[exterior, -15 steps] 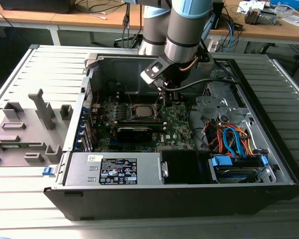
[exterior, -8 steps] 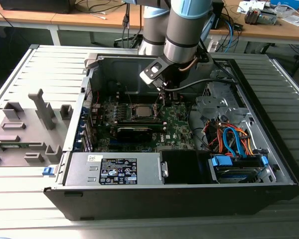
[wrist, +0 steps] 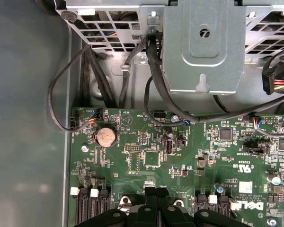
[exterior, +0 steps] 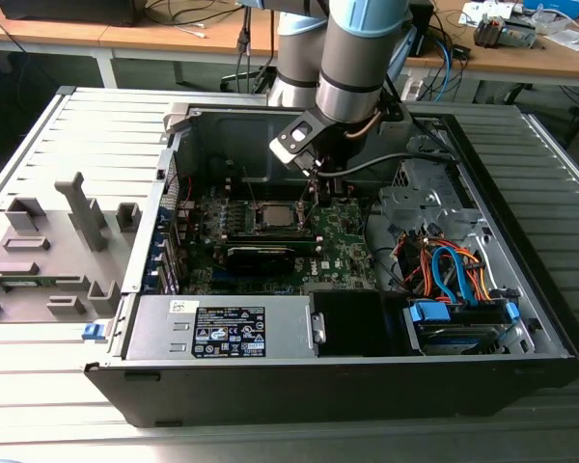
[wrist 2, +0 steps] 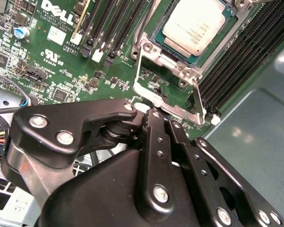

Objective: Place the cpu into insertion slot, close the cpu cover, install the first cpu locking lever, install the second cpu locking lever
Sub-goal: 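Close the cpu cover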

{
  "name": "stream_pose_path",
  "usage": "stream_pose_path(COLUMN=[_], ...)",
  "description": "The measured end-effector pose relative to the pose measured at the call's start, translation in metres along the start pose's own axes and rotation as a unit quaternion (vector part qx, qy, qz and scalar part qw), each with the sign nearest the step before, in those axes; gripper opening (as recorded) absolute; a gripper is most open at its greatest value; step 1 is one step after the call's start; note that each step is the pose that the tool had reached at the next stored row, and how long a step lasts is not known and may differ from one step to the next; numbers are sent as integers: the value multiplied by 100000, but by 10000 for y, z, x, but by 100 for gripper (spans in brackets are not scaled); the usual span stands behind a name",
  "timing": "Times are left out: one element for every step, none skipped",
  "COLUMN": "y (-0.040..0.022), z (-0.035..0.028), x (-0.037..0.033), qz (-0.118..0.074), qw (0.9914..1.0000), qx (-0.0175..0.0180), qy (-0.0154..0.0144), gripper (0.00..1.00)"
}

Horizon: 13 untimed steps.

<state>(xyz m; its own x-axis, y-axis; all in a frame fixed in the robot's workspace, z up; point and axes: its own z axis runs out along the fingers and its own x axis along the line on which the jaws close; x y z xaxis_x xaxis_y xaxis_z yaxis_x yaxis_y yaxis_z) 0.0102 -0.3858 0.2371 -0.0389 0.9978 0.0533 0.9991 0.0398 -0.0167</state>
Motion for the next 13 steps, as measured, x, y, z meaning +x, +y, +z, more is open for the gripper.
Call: stream_pose_path(y=[-1,-4,-6,-8,-10,-12,-14,-16,-17,-19,-21,-23,-27], z=[0,2,2,2,3,3,4,4,5,5,6,7,8], x=[0,0,0,0,0,0,0,0,0,0,1,1,1], qz=[0,-5,-2,1,-5,-6,-3,-2,-6,-5,-3,-6,-2], qw=[100000,100000,100000,100000,100000,100000,100000,100000,100000,100000,100000,100000,100000], qx=[1,-1,-1,1,1,1,-1,-1,-4,-1,0,0,1], qy=[-5,-2,-3,-4,-1,-3,-2,-2,-2,-2,-4,-1,1], gripper=[11,11,11,11,11,11,11,11,11,11,11,11,11])
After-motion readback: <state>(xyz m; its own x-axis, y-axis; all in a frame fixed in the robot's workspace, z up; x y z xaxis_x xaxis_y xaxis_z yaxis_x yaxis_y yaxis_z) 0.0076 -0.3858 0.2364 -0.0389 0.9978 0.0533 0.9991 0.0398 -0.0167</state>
